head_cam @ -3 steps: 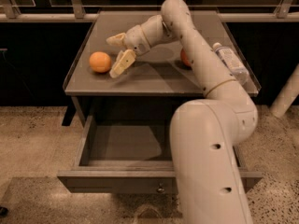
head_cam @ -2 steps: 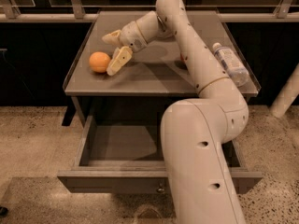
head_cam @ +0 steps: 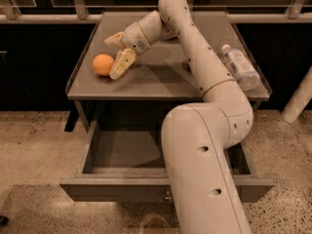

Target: Place orange into top drawer

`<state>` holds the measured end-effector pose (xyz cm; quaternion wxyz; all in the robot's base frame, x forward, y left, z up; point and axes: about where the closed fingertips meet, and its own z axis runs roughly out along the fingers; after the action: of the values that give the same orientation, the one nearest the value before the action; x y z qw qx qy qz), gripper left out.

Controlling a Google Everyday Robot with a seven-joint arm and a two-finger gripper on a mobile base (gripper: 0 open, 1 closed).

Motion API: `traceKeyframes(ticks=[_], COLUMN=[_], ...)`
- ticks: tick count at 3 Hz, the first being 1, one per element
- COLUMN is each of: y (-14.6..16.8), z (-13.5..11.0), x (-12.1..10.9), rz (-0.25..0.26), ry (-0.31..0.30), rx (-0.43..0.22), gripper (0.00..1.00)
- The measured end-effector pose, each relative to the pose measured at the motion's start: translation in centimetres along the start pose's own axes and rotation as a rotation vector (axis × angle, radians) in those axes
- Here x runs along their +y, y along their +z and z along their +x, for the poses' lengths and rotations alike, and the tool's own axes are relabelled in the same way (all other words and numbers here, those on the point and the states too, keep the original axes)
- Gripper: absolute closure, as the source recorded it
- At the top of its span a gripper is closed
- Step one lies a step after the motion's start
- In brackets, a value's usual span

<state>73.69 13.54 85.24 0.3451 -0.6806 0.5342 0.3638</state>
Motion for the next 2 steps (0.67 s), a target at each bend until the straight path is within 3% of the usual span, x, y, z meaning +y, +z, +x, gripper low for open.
traceKeyframes(ticks=[2], y=[2.8], z=[-1.0], x=[0.0], rz=[-0.044], ry=[-0.034], rx=[-0.071], gripper=[0.00])
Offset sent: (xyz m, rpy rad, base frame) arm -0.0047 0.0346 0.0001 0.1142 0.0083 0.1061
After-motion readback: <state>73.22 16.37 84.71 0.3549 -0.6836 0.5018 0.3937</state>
